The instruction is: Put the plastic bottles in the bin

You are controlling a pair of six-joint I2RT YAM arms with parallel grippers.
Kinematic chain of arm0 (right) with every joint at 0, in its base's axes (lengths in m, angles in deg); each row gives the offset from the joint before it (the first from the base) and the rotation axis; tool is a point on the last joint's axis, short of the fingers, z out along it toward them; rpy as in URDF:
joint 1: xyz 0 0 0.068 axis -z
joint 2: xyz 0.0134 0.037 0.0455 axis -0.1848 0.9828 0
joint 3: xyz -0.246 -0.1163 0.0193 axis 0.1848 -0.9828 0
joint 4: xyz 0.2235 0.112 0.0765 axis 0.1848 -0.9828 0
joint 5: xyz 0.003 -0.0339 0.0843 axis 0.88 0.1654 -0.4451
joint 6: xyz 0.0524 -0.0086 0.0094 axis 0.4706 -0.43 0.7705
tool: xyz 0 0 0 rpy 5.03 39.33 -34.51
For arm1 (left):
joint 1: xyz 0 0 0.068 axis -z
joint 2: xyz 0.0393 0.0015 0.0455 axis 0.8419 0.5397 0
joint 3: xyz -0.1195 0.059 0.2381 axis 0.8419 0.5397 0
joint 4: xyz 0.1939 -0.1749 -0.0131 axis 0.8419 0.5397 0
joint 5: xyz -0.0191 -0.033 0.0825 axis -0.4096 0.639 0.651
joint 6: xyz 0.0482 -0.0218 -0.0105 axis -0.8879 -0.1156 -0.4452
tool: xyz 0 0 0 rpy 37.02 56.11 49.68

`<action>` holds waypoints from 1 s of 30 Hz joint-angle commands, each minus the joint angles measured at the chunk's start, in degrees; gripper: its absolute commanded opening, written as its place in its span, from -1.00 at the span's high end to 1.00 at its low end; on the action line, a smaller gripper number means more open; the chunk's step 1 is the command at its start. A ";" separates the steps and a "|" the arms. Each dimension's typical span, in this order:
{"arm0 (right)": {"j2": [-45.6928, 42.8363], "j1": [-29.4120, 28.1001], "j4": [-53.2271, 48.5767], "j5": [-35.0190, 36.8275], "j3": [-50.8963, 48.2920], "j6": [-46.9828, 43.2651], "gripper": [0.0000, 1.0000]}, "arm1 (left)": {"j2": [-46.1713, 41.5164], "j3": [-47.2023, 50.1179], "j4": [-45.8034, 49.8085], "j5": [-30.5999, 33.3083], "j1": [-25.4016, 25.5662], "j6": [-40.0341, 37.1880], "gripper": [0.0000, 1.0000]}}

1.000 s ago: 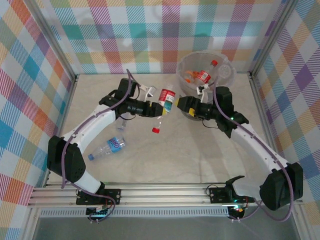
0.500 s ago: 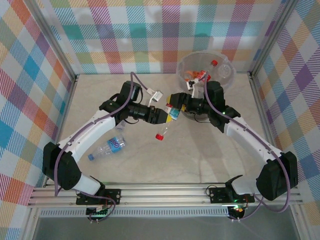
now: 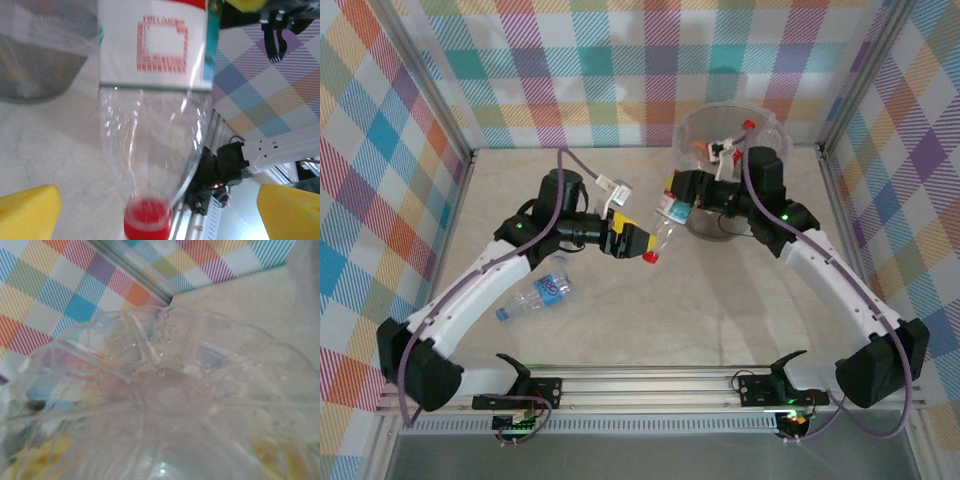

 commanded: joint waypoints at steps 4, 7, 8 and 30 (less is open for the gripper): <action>-0.60 4.25 -5.85 7.86 10.23 -5.86 -0.09 | -7.58 3.72 -4.59 7.94 0.40 -4.11 -1.00; 1.02 4.49 -7.03 13.36 14.89 -10.32 -0.10 | -8.70 4.76 -5.02 9.16 0.40 -4.67 -1.00; 1.77 4.57 -7.45 14.91 16.61 -11.78 -0.10 | -8.70 4.71 -4.81 9.45 0.40 -4.82 -1.00; 19.68 8.72 6.07 37.30 31.54 -24.38 -0.07 | -4.12 3.34 -1.31 9.68 0.37 -6.88 -1.00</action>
